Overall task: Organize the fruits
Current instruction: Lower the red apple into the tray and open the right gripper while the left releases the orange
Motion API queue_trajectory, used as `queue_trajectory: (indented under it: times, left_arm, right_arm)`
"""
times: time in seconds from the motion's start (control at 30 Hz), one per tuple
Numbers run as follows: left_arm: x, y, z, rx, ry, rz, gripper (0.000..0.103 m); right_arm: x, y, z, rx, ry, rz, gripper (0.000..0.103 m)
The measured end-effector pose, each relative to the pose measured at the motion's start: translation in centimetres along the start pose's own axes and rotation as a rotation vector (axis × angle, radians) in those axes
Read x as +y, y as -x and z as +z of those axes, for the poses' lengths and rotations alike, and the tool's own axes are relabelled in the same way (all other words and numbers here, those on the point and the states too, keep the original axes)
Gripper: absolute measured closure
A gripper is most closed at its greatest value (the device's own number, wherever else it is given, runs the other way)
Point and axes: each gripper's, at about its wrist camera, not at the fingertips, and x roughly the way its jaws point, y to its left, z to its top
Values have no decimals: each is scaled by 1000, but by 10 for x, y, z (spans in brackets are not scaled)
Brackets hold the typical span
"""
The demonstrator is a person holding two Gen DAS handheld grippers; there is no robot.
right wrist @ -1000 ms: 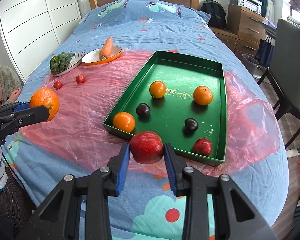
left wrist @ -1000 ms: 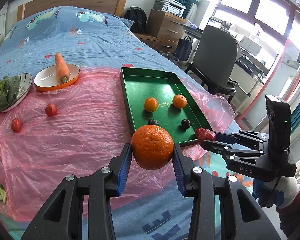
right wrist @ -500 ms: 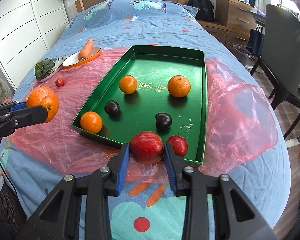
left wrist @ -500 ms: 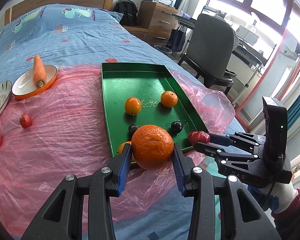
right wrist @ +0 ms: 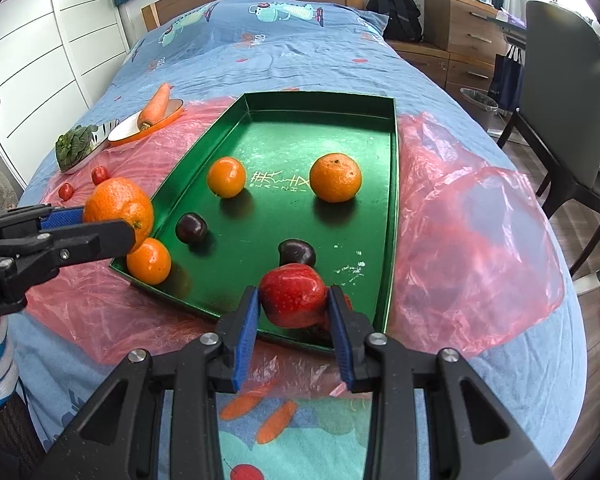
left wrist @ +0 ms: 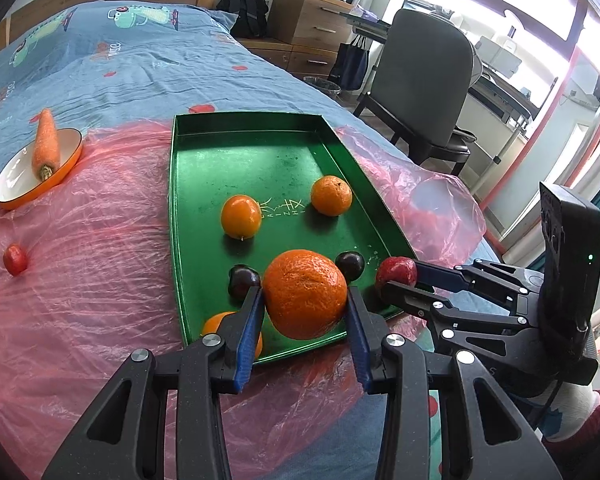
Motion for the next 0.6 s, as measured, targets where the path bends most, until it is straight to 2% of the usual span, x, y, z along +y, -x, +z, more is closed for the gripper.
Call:
queue_trajectory:
  times: [0.37, 0.6]
  left_arm:
    - [-11, -29, -3, 45, -27, 13, 68]
    - [-8, -46, -10, 75, -13, 12, 68]
  right_arm:
    - [-3, -13, 21, -31, 17, 6, 45]
    - [2, -30, 24, -11, 44, 6, 45]
